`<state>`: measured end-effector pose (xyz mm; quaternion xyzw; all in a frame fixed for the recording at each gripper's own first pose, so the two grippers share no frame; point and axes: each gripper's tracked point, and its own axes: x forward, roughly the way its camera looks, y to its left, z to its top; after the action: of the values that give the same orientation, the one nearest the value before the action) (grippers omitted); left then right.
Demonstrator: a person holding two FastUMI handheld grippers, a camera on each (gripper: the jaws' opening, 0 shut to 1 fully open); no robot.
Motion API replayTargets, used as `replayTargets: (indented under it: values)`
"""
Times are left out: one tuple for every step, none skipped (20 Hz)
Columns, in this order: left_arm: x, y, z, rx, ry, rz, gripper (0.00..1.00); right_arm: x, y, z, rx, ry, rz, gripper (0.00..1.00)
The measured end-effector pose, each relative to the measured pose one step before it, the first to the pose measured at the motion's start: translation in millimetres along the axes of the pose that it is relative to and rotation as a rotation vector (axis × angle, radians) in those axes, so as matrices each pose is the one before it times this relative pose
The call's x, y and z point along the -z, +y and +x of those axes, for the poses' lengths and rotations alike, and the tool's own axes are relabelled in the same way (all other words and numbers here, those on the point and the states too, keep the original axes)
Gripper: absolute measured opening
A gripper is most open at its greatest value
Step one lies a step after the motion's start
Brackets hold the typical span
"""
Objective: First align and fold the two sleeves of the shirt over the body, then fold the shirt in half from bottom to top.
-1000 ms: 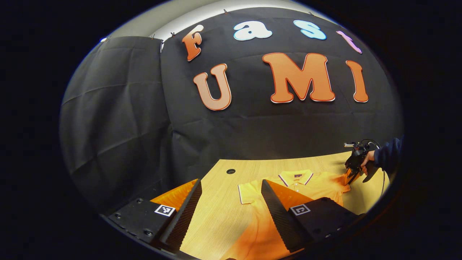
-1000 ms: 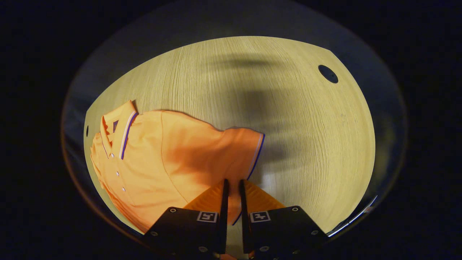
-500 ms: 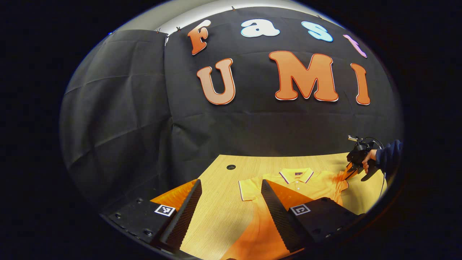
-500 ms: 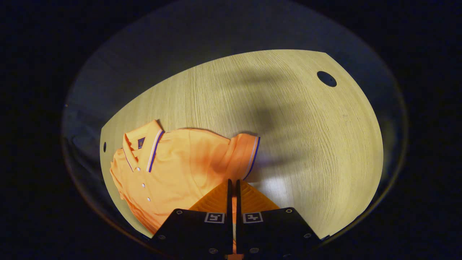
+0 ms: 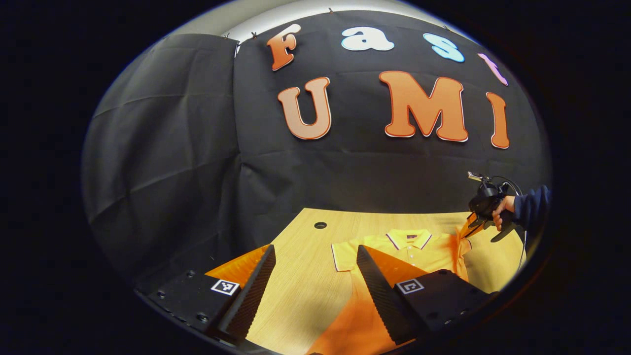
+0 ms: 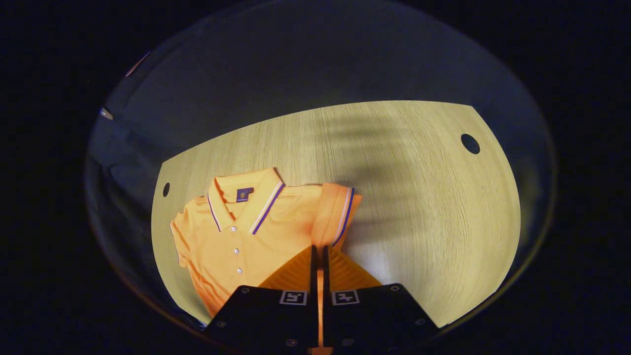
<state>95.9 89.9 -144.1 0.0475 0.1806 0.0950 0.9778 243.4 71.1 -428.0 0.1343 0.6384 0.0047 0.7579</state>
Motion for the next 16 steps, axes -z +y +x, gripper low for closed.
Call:
replayTargets:
  values:
    - [1.87,2.60,0.13,-0.00567,0.00418,-0.00129,0.99,2.54,12.40,0.60,-0.01737,0.00636,0.00948,0.04]
    - [2.32,4.28,-2.28,-0.00624,0.00550,-0.00044,0.99,1.99,9.51,2.23,-0.01342,0.00718,0.00215,0.04]
    - [0.31,0.09,-1.66,-0.00762,0.00543,0.00024,0.99,3.86,10.15,0.65,-0.01968,0.00850,0.00748,0.04]
    - [2.26,1.05,-0.38,-0.00729,0.00599,0.00047,0.99,1.91,13.43,1.76,-0.04187,0.00817,0.00376,0.06]
    - [2.30,2.29,1.02,-0.00606,0.00312,-0.00041,0.99,2.99,14.93,-1.34,-0.04503,0.00976,0.00905,0.09]
    - [6.22,5.54,-0.43,-0.00639,0.00772,-0.00259,0.99,1.85,16.07,4.65,-0.04428,0.00398,0.00102,0.10]
    - [5.05,3.51,3.72,-0.00313,0.00441,-0.00291,1.00,0.45,5.92,-1.82,-0.01925,0.00078,-0.00126,0.20]
    - [1.83,-0.32,2.61,-0.00065,0.00923,-0.00382,1.00,-0.77,0.95,-5.09,-0.00723,-0.00511,-0.00174,0.22]
    - [0.22,-0.93,0.61,0.00029,0.00863,-0.00108,0.99,-2.83,0.01,-2.89,-0.00155,-0.01293,-0.00463,0.27]
    - [1.04,-0.60,3.22,-0.00100,0.01172,-0.00439,0.99,-1.23,-1.67,-3.97,0.00337,-0.01468,-0.01274,0.29]
    - [4.46,-1.67,4.47,0.00527,0.01255,-0.00576,0.99,-1.94,-2.05,-4.87,0.00191,-0.01757,-0.01633,0.36]
    - [-1.12,-1.02,5.74,0.00212,0.01473,-0.01549,0.99,-1.96,-2.40,-7.12,0.00440,-0.01854,-0.02120,0.43]
    - [-0.37,-3.58,7.00,0.00978,0.01833,-0.01533,0.99,-3.25,-2.90,-7.65,0.00493,-0.02104,-0.02223,0.55]
    - [-0.09,-1.73,7.96,0.00654,0.02833,-0.01223,0.99,-3.70,-1.67,-6.61,0.00499,-0.02319,-0.02232,0.62]
    - [2.99,-3.35,9.85,0.01308,0.03153,-0.00229,1.00,-0.61,-3.37,-6.55,0.00969,-0.02373,-0.01863,0.61]
    - [-0.88,-2.44,13.69,0.02430,0.02532,-0.00522,1.00,-3.25,-2.59,-7.94,0.00831,-0.02702,-0.01755,0.76]
